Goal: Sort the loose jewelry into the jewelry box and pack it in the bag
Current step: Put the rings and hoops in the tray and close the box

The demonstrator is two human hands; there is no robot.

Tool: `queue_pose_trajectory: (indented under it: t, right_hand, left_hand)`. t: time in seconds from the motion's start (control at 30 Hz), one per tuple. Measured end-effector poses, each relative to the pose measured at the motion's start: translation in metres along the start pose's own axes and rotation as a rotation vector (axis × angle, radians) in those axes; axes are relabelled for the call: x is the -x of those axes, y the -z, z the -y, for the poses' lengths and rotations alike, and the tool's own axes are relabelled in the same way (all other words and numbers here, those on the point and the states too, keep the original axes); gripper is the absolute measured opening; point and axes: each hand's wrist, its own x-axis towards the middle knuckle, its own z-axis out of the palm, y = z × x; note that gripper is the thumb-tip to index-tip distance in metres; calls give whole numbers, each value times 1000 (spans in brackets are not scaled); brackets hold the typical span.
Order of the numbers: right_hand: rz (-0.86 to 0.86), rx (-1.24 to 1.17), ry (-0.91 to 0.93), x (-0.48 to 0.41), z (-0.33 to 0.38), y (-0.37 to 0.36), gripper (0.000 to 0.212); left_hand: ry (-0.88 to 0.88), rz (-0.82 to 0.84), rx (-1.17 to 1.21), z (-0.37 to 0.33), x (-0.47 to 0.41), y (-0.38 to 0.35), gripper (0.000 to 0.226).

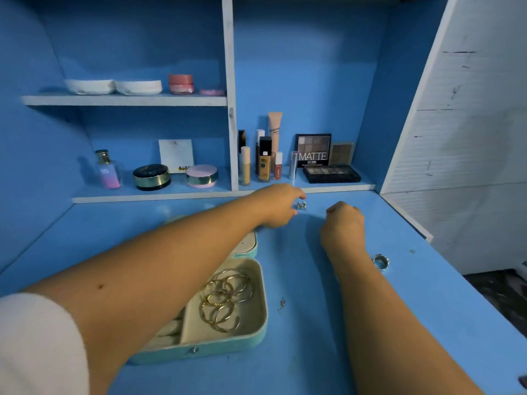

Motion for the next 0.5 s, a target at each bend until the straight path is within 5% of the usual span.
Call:
queue_pose_trajectory:
  t: [0.3, 0.5]
  right_hand:
    - [-3, 1, -63, -7, -4, -4, 37]
    - [53, -92, 200, -2, 3, -16, 28]
  left_hand:
    - [10, -145, 56, 5, -17, -14, 15]
    - [57, -287, 187, 24, 41, 13, 12]
